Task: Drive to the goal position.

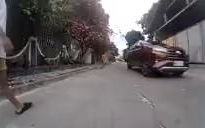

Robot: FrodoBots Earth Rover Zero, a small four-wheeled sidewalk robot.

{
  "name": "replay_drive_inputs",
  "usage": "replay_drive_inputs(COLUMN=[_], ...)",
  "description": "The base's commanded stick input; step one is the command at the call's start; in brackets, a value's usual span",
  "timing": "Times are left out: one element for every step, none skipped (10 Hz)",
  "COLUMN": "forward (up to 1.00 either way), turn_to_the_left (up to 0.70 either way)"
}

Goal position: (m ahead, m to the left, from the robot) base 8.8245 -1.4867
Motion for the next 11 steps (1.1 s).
replay_drive_inputs(forward=[1.0,1.0,1.0,1.0,1.0,1.0,1.0,1.0,1.0,1.0,1.0], turn_to_the_left=[0.06,0.06,0.06,0.06,0.06,0.06,0.06,0.04,-0.02,-0.17,-0.32])
